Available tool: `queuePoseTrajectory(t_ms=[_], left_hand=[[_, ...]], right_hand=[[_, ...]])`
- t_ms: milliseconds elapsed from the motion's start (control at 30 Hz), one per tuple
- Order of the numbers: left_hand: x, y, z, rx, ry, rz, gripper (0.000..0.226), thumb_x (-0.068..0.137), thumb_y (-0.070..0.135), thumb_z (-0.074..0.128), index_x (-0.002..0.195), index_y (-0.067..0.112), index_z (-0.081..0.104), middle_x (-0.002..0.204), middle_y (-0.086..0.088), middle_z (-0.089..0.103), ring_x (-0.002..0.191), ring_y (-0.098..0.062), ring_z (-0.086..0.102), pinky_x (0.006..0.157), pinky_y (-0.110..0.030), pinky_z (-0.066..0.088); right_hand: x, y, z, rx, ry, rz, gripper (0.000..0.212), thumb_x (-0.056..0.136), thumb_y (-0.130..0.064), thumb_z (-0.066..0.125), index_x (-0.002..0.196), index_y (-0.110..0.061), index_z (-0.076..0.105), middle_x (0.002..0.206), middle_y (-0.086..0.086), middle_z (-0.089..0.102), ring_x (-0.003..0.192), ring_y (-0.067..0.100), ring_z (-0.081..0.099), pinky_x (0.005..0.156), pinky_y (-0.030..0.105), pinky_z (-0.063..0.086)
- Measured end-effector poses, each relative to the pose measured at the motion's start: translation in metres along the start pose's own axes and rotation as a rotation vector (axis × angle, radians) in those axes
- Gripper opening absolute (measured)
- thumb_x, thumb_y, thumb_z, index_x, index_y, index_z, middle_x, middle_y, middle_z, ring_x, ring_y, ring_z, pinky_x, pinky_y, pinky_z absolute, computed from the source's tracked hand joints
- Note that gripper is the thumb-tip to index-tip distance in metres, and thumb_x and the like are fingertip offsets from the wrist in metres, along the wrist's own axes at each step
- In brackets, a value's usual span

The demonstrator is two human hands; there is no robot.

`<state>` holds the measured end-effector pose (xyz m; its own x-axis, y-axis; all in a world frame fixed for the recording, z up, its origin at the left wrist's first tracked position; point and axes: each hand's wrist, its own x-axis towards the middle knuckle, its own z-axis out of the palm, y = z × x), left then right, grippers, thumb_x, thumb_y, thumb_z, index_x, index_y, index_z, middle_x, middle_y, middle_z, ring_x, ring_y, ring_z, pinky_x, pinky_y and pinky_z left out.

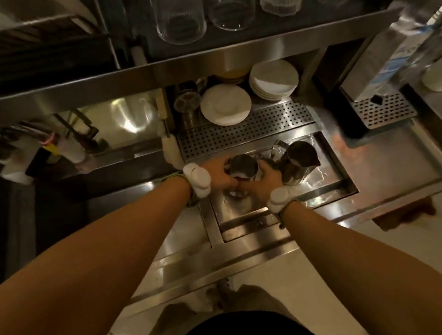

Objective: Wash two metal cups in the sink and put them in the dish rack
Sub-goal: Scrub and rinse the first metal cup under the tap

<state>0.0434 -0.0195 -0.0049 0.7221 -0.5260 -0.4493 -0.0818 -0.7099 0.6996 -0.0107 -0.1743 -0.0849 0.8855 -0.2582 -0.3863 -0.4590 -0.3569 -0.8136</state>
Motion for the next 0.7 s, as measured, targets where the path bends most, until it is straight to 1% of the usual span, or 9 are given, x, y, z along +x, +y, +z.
queuePoseTrajectory(t_ms=[100,200,267,333,400,467,533,600,700], left_hand=[[-0.015,-0.012,-0.02,-0.021,0.032,0.049,0.063,0.067,0.017,0.085,0.122,0.015,0.056,0.104,0.01,0.063,0.091,0.001,0.061,0.079,-0.012,0.05],[-0.032,-0.023,-0.031,-0.066,0.071,0.038,0.063,0.062,0.034,0.089,0.115,0.015,0.06,0.105,0.001,0.069,0.096,-0.015,0.067,0.083,-0.031,0.057],[-0.052,-0.036,-0.041,-0.075,0.162,-0.035,0.062,0.065,0.04,0.086,0.113,0.014,0.057,0.102,0.001,0.067,0.093,-0.016,0.066,0.072,-0.023,0.052],[-0.068,-0.051,-0.05,-0.069,0.251,-0.105,0.058,0.066,0.044,0.084,0.108,0.018,0.053,0.09,0.011,0.06,0.082,-0.007,0.059,0.062,-0.014,0.041],[-0.086,-0.07,-0.058,-0.022,0.293,-0.122,0.062,0.061,0.048,0.085,0.108,0.02,0.054,0.09,0.012,0.059,0.083,-0.008,0.059,0.06,-0.014,0.039],[-0.098,-0.08,-0.064,0.006,0.313,-0.119,0.058,0.062,0.045,0.085,0.106,0.021,0.057,0.092,0.011,0.06,0.084,-0.009,0.06,0.06,-0.012,0.039],[-0.116,-0.095,-0.075,0.027,0.331,-0.115,0.054,0.066,0.043,0.084,0.108,0.021,0.058,0.091,0.01,0.059,0.083,-0.009,0.059,0.063,-0.012,0.044],[-0.134,-0.115,-0.085,0.059,0.35,-0.121,0.062,0.065,0.049,0.082,0.113,0.019,0.056,0.097,0.007,0.061,0.088,-0.012,0.062,0.073,-0.022,0.052],[-0.157,-0.15,-0.102,0.071,0.313,-0.168,0.07,0.063,0.05,0.082,0.12,0.021,0.053,0.112,0.003,0.061,0.097,-0.013,0.06,0.081,-0.027,0.053]], right_hand=[[0.002,-0.015,0.008,0.008,-0.001,-0.068,0.086,0.046,-0.058,0.089,0.124,-0.039,0.057,0.122,0.0,0.065,0.121,0.025,0.057,0.1,0.048,0.053],[-0.012,-0.038,0.021,0.066,-0.041,-0.13,0.07,0.057,-0.037,0.093,0.119,-0.025,0.063,0.115,0.003,0.07,0.109,0.022,0.067,0.093,0.044,0.058],[-0.026,-0.056,0.04,0.049,-0.098,-0.159,0.056,0.066,-0.015,0.091,0.114,-0.02,0.062,0.106,0.0,0.07,0.103,0.023,0.068,0.088,0.035,0.058],[-0.038,-0.069,0.06,0.018,-0.162,-0.186,0.057,0.065,-0.011,0.092,0.112,-0.019,0.06,0.103,0.0,0.068,0.1,0.023,0.067,0.085,0.034,0.057],[-0.048,-0.08,0.084,0.01,-0.214,-0.195,0.06,0.063,-0.011,0.093,0.112,-0.014,0.059,0.101,0.001,0.068,0.096,0.022,0.068,0.081,0.033,0.059],[-0.048,-0.084,0.097,0.035,-0.279,-0.189,0.056,0.065,-0.006,0.092,0.108,-0.014,0.057,0.093,-0.006,0.066,0.085,0.01,0.067,0.067,0.016,0.056],[-0.052,-0.092,0.108,0.022,-0.362,-0.172,0.047,0.068,-0.007,0.09,0.101,-0.019,0.06,0.088,-0.011,0.066,0.075,0.0,0.065,0.057,0.01,0.052],[-0.054,-0.099,0.117,-0.03,-0.43,-0.13,0.036,0.068,-0.018,0.091,0.095,-0.023,0.068,0.087,-0.008,0.071,0.078,0.004,0.07,0.062,0.012,0.054],[-0.055,-0.115,0.132,-0.019,-0.487,-0.039,0.038,0.065,-0.038,0.09,0.094,-0.024,0.07,0.102,0.007,0.076,0.097,0.025,0.072,0.084,0.041,0.061]])
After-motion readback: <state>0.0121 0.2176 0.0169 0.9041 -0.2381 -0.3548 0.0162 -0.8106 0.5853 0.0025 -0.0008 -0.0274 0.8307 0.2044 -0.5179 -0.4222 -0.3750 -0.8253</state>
